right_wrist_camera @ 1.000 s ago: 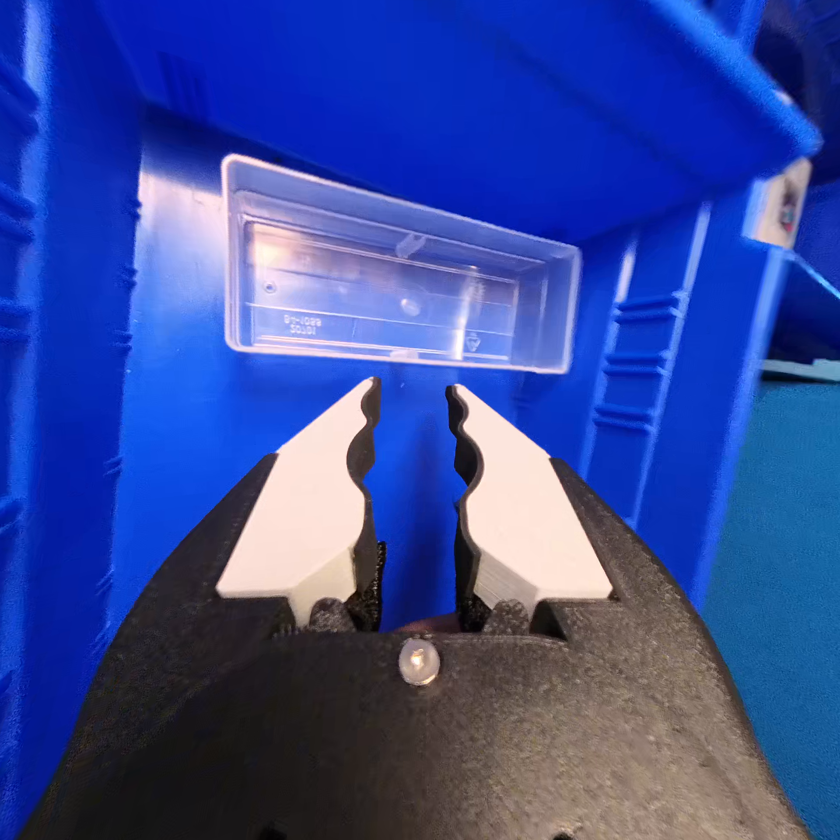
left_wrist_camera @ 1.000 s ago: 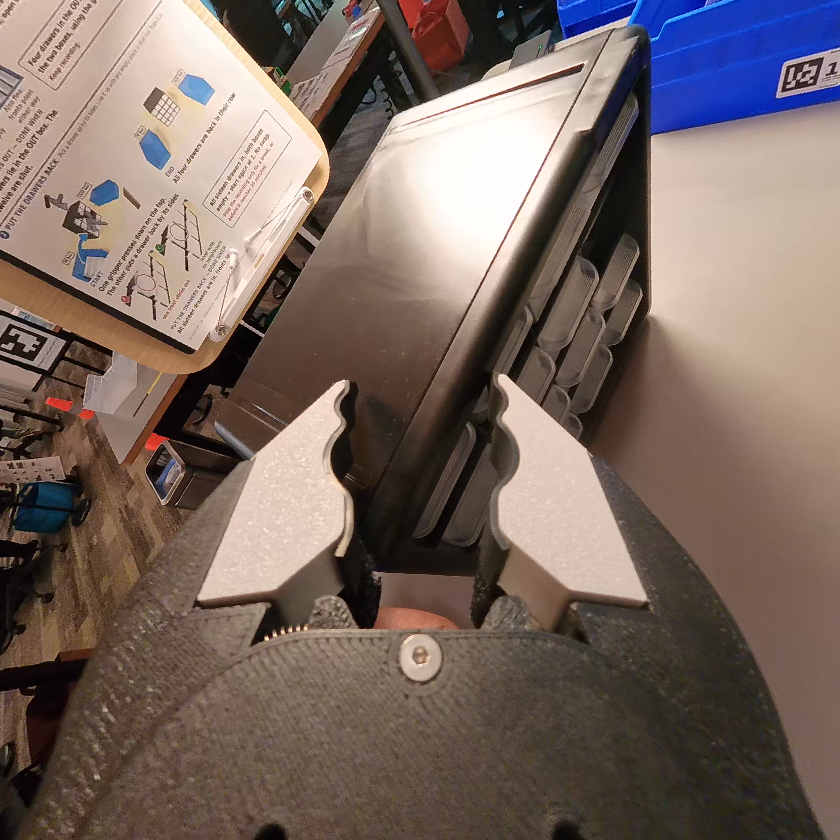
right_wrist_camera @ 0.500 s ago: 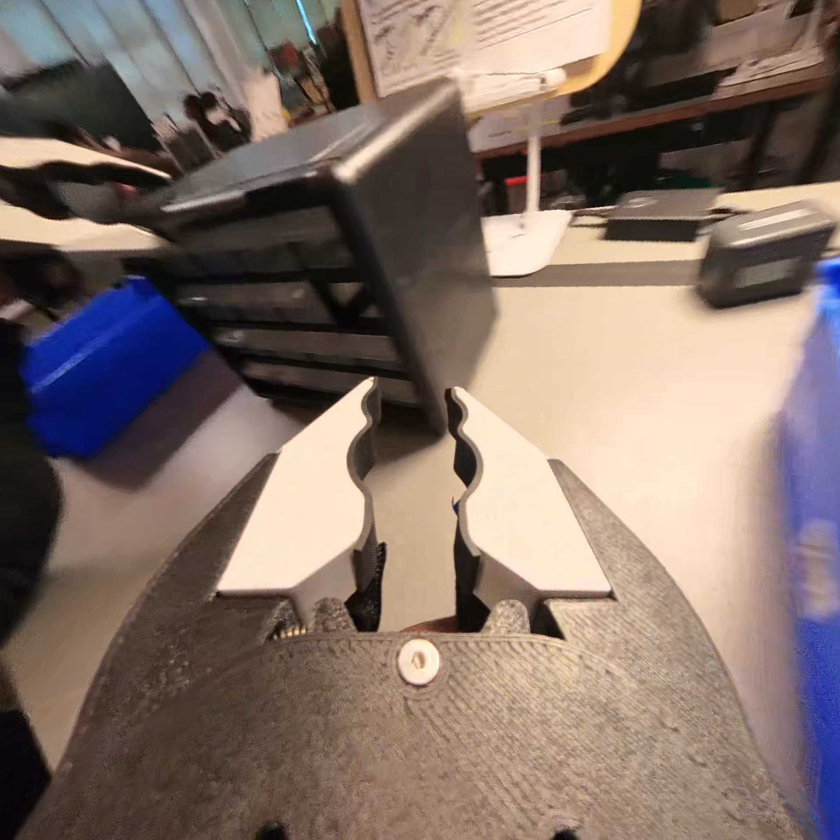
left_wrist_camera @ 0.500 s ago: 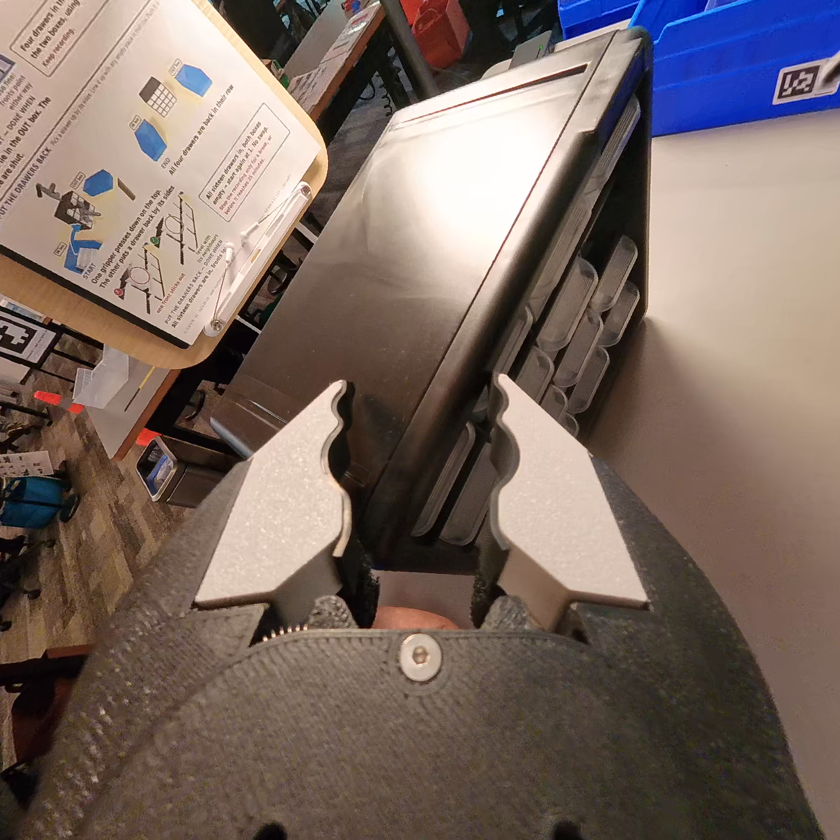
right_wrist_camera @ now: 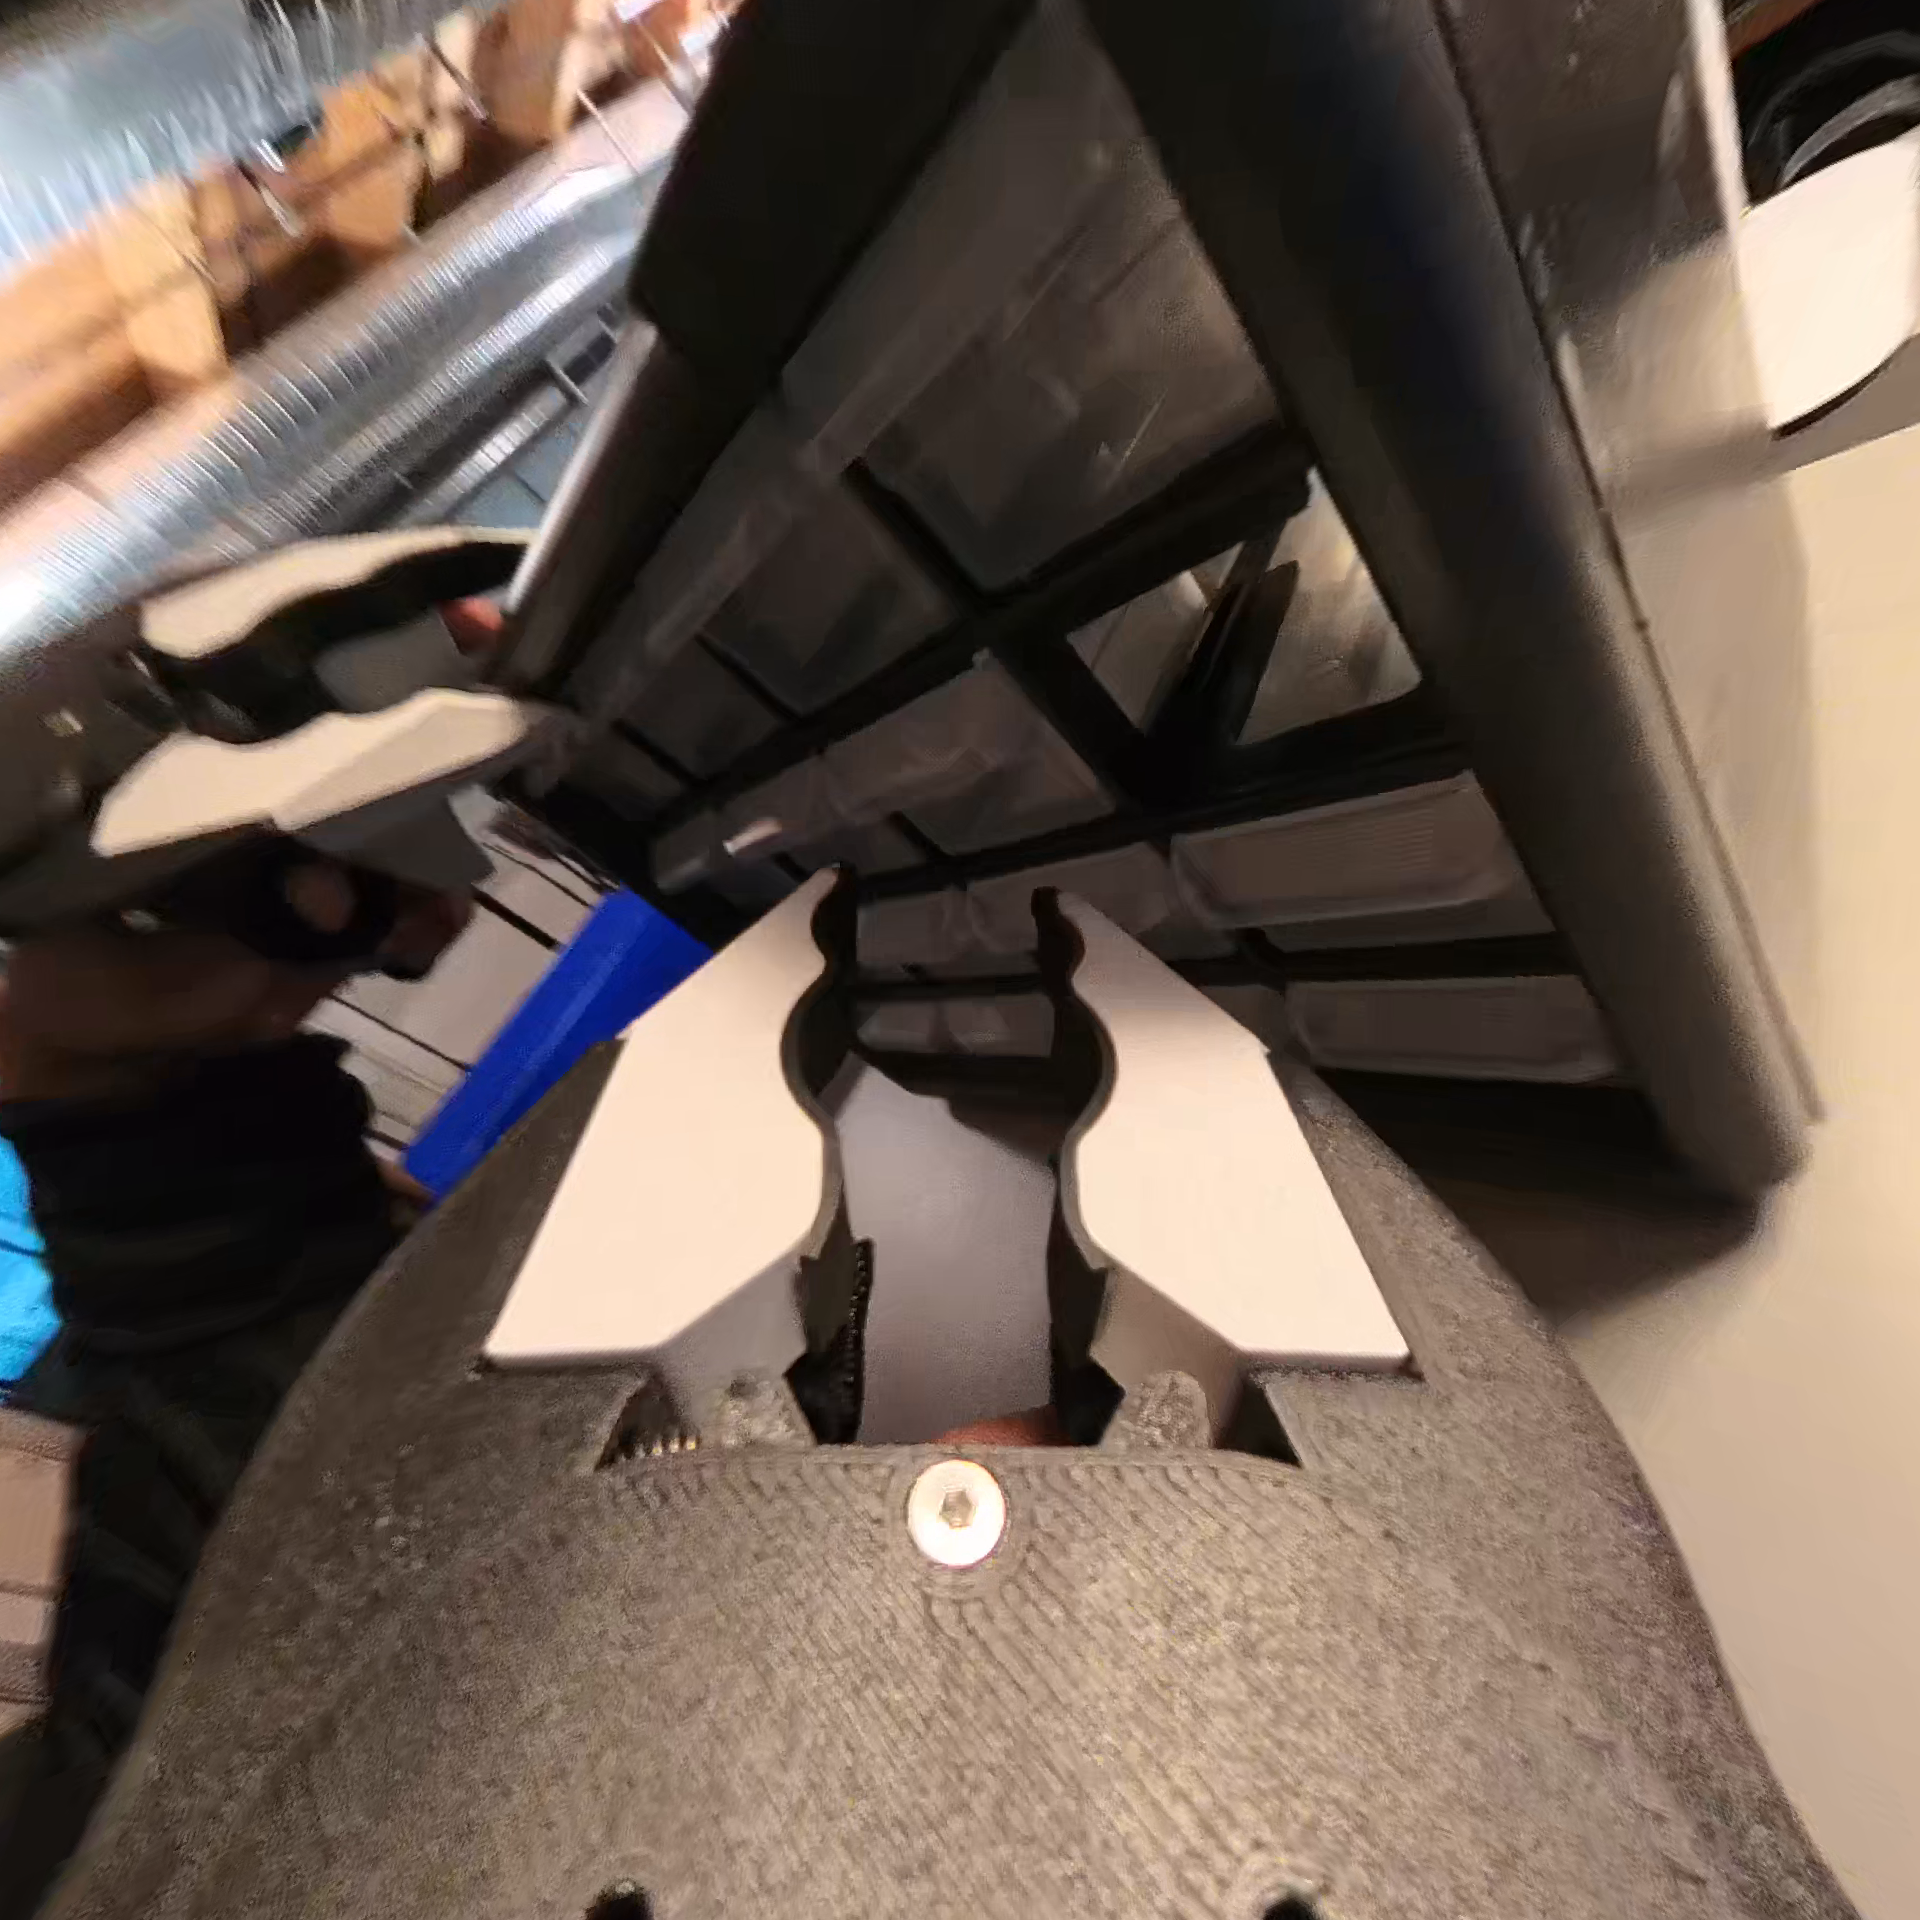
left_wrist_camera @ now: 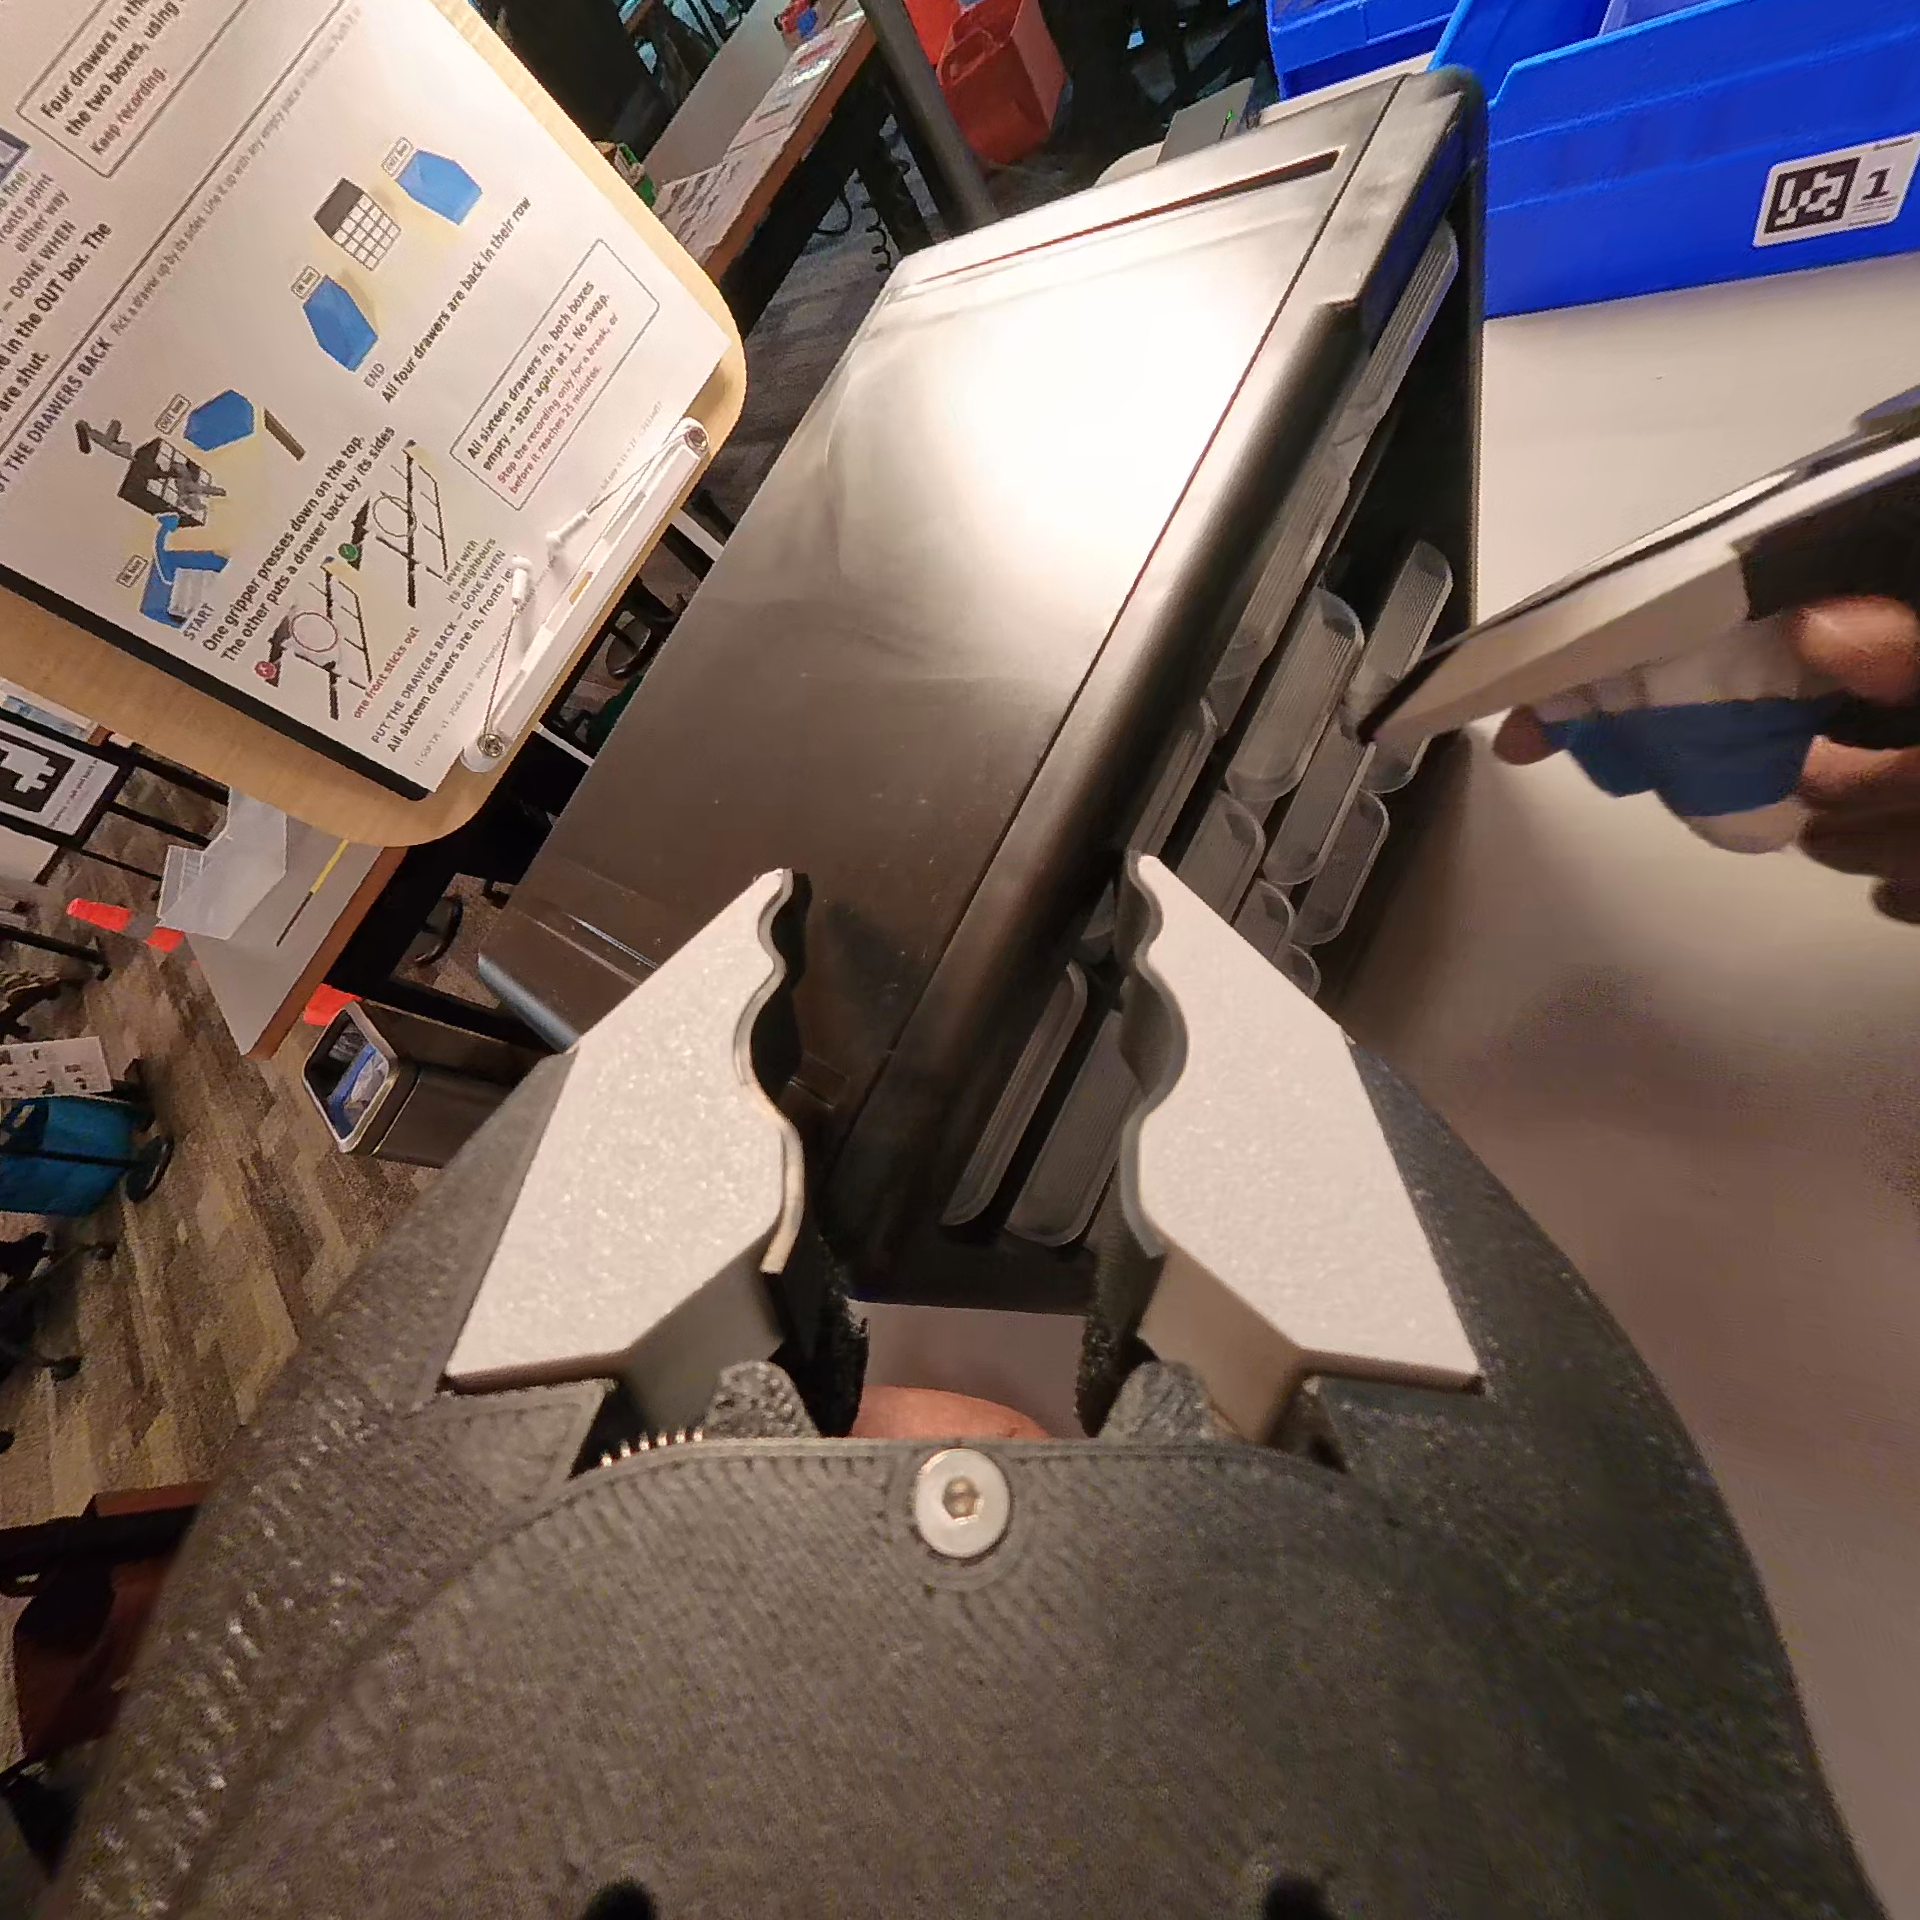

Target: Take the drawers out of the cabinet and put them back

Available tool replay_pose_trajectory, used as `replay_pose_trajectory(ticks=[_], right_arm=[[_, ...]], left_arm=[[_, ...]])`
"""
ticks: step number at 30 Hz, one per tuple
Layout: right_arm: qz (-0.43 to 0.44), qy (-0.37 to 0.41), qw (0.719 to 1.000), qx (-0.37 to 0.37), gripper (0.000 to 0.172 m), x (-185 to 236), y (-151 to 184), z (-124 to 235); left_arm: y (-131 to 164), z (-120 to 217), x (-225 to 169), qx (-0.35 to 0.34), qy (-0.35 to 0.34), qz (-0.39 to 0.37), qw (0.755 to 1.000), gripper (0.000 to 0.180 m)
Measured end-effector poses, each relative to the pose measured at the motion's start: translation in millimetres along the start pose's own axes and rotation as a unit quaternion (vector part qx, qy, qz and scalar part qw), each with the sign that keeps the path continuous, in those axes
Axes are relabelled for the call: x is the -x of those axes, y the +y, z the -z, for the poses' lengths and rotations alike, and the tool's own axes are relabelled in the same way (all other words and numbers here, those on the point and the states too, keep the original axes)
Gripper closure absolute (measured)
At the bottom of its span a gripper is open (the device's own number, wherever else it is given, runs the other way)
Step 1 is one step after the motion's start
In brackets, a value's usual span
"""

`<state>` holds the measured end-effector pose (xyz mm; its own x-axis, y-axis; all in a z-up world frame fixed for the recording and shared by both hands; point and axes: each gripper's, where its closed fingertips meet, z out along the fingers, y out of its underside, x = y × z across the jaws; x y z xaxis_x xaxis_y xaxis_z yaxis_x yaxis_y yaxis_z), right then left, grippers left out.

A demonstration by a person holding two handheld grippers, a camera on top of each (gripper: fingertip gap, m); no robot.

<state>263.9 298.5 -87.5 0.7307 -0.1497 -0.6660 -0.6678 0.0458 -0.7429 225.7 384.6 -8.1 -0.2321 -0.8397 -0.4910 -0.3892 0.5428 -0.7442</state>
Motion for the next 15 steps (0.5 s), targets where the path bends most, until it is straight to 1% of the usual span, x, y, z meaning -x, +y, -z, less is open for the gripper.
replay_pose_trajectory(ticks=[3,6,8,9,12,13,15], right_arm=[[-0.072,-0.035,0.996,-0.035,0.133,0,-10,-10],[-0.125,-0.082,0.987,-0.064,0.141,4,-17,-13],[-0.133,-0.097,0.983,-0.086,0.145,6,-21,-12],[-0.131,-0.099,0.982,-0.098,0.158,6,-22,-11],[-0.129,-0.108,0.98,-0.102,0.163,10,-18,-4],[-0.129,-0.112,0.98,-0.104,0.167,12,-15,0],[-0.136,-0.126,0.977,-0.108,0.169,19,-9,12]], left_arm=[[0,0,0,0.0,0.0,0.0,1.0,0.119],[0,0,0,0.0,-0.001,0.0,1.0,0.119],[0,0,0,0.0,-0.001,0.0,1.0,0.119],[0,0,0,0.0,-0.001,0.0,1.0,0.119],[0,0,0,0.0,-0.001,0.0,1.0,0.119],[0,0,0,0.0,-0.001,0.0,1.0,0.12],[0,0,0,0.0,-0.001,0.0,1.0,0.12]])
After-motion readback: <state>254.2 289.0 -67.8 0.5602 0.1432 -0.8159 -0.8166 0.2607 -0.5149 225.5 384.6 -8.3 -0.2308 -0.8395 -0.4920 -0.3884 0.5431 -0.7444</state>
